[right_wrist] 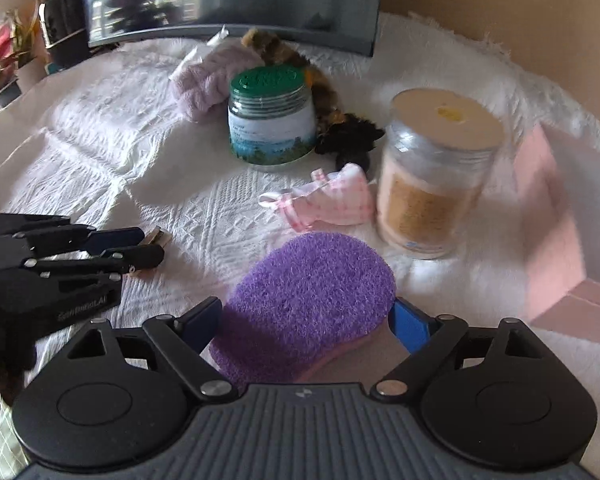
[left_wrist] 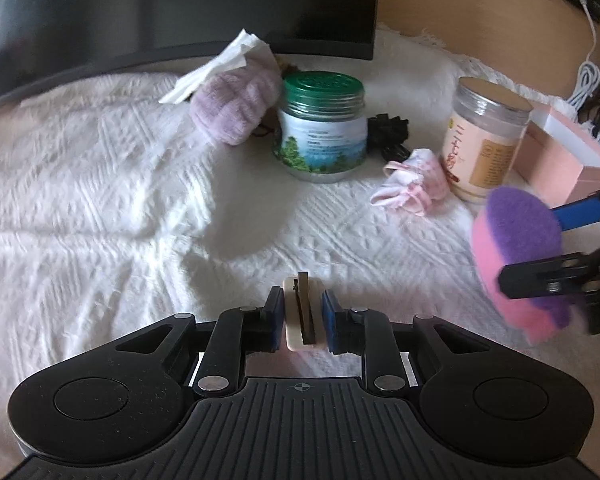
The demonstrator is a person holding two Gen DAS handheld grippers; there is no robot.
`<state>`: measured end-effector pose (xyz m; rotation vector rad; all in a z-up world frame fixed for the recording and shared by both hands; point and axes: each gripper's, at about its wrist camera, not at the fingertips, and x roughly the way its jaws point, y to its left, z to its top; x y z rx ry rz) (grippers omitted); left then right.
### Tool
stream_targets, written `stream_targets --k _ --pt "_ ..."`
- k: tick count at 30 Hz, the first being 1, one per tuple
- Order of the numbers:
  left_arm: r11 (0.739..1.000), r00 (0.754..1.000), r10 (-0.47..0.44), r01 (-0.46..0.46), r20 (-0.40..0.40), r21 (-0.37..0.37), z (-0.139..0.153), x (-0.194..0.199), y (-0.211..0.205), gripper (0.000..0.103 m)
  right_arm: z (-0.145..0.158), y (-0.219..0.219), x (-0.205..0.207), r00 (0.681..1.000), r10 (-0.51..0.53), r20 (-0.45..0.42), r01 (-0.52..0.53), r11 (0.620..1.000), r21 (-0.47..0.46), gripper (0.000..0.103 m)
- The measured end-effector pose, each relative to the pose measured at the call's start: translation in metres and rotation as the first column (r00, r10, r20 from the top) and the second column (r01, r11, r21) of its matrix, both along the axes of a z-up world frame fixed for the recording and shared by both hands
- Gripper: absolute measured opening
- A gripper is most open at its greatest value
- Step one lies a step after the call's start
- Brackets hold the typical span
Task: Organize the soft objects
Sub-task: 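Carry the hair clip and sponge into the pink box and open both tools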
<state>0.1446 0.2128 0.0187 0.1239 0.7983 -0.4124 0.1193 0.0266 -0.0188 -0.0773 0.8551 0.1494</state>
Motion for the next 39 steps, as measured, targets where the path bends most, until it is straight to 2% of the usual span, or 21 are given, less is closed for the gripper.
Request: stream_targets --k 2,5,8,11,14,16,18,20,24,26,27,28,29,30,31,32,34,39 --pt "0.999 0.999 -0.032 0.032 -0.011 -0.015 0.003 -0.004 -0.007 0.023 0.01 -0.013 -0.01 1.0 0.014 0.009 -0.014 1.0 -0.002 0.09" --pt "0.994 0.994 -0.108 0.108 -0.001 0.015 0.007 -0.016 -0.03 0.023 0.028 -0.039 -0.029 0.999 0.025 0.044 -0.024 1.0 -0.012 0.09" --pt "0.981 0.981 -0.193 0.193 -0.025 -0.021 0.014 -0.028 -0.057 0.023 0.042 -0.073 -0.055 0.995 -0.029 0.092 0.034 0.998 -0.058 0.09" --pt "0.948 0.949 -0.313 0.31 -0.046 -0.072 0.024 -0.042 -0.09 0.023 0.053 -0.111 -0.086 0.984 -0.112 0.141 0.123 0.99 -0.07 0.09" --pt "0.894 0.899 -0.433 0.418 -0.07 -0.163 0.041 -0.051 -0.127 0.023 0.059 -0.145 -0.108 0.966 -0.198 0.167 0.209 0.976 -0.052 0.09" --pt "0.857 0.867 -0.496 0.479 -0.048 -0.192 0.057 -0.054 -0.151 0.023 0.062 -0.164 -0.122 0.948 -0.255 0.191 0.269 0.962 -0.05 0.09" --pt "0.831 0.85 -0.527 0.512 -0.012 -0.215 0.073 -0.049 -0.174 0.024 0.064 -0.18 -0.134 0.927 -0.313 0.206 0.327 0.944 -0.039 0.09" --pt "0.818 0.844 -0.535 0.522 0.013 -0.24 0.085 -0.039 -0.197 0.024 0.064 -0.194 -0.145 0.909 -0.359 0.213 0.37 0.929 -0.016 0.09" --pt "0.825 0.858 -0.504 0.513 0.1 -0.237 0.101 -0.006 -0.244 0.024 0.059 -0.21 -0.161 0.882 -0.422 0.212 0.43 0.903 0.008 0.09" --pt "0.82 0.878 -0.465 0.474 0.111 -0.321 0.106 0.015 -0.26 0.024 0.056 -0.212 -0.166 0.875 -0.435 0.212 0.443 0.896 0.007 0.09" --pt "0.809 0.89 -0.448 0.446 0.09 -0.383 0.104 0.027 -0.267 0.025 0.055 -0.212 -0.168 0.872 -0.44 0.214 0.449 0.893 0.005 0.09" --pt "0.812 0.903 -0.425 0.409 0.06 -0.416 0.098 0.04 -0.274 0.025 0.054 -0.213 -0.171 0.868 -0.448 0.215 0.458 0.889 0.004 0.09" --pt "0.834 0.918 -0.396 0.376 0.037 -0.404 0.091 0.049 -0.282 0.025 0.053 -0.214 -0.173 0.864 -0.456 0.214 0.466 0.885 0.003 0.09" --pt "0.879 0.935 -0.355 0.34 0.018 -0.334 0.081 0.054 -0.293 0.024 0.052 -0.216 -0.175 0.859 -0.467 0.211 0.477 0.879 0.006 0.09" --pt "0.909 0.943 -0.331 0.324 0.019 -0.26 0.074 0.056 -0.305 0.024 0.051 -0.217 -0.177 0.855 -0.474 0.208 0.484 0.875 0.008 0.09" --pt "0.921 0.942 -0.333 0.332 0.034 -0.205 0.066 0.055 -0.312 0.024 0.05 -0.219 -0.177 0.852 -0.481 0.205 0.49 0.872 0.009 0.09" --pt "0.92 0.936 -0.348 0.351 0.053 -0.171 0.056 0.051 -0.316 0.024 0.049 -0.221 -0.179 0.848 -0.489 0.202 0.499 0.866 0.001 0.09" --pt "0.913 0.937 -0.348 0.349 0.043 -0.212 0.056 0.046 -0.304 0.024 0.044 -0.23 -0.172 0.85 -0.492 0.189 0.503 0.864 -0.012 0.09"
